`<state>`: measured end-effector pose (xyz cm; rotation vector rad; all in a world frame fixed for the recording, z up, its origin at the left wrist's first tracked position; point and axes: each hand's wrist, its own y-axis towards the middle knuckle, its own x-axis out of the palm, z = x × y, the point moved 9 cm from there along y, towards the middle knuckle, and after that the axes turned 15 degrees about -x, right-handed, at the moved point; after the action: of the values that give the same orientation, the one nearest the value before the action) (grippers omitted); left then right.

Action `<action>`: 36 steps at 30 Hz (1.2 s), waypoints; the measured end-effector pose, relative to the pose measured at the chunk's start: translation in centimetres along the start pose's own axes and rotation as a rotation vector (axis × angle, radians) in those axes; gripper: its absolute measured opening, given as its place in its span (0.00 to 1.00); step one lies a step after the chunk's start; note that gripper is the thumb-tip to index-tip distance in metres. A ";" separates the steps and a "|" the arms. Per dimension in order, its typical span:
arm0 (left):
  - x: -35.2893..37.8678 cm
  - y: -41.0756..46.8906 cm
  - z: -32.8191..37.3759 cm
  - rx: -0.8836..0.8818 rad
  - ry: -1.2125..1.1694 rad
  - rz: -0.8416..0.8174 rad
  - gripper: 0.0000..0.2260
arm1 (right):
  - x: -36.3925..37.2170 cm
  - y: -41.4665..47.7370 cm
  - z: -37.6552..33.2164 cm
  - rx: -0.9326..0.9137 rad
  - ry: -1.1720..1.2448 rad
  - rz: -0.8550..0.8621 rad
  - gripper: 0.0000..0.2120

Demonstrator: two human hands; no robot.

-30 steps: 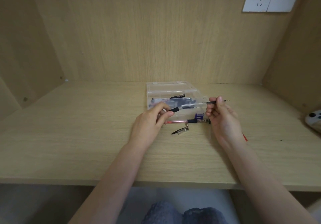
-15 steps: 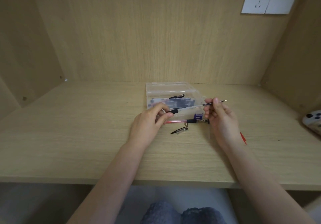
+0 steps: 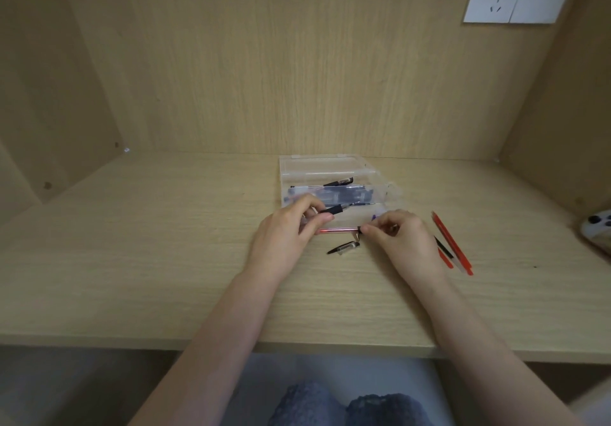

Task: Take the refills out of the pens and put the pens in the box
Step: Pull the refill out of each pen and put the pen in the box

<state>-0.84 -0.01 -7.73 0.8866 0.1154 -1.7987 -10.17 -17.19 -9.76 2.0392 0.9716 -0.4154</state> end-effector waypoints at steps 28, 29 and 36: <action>-0.4 0.2 0.1 0.029 -0.038 0.025 0.06 | -1.6 0.1 -3.1 -0.116 0.190 0.129 0.04; -0.3 0.2 0.1 0.032 -0.036 0.023 0.06 | -1.6 0.1 -3.2 -0.122 0.215 0.136 0.06; -0.1 0.1 0.4 0.056 -0.012 0.005 0.07 | -1.4 0.1 -4.2 -0.248 0.176 0.096 0.07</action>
<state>-0.97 -0.12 -7.34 0.9143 0.0555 -1.8097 -11.22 -14.57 -6.29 1.9082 0.9732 -0.0605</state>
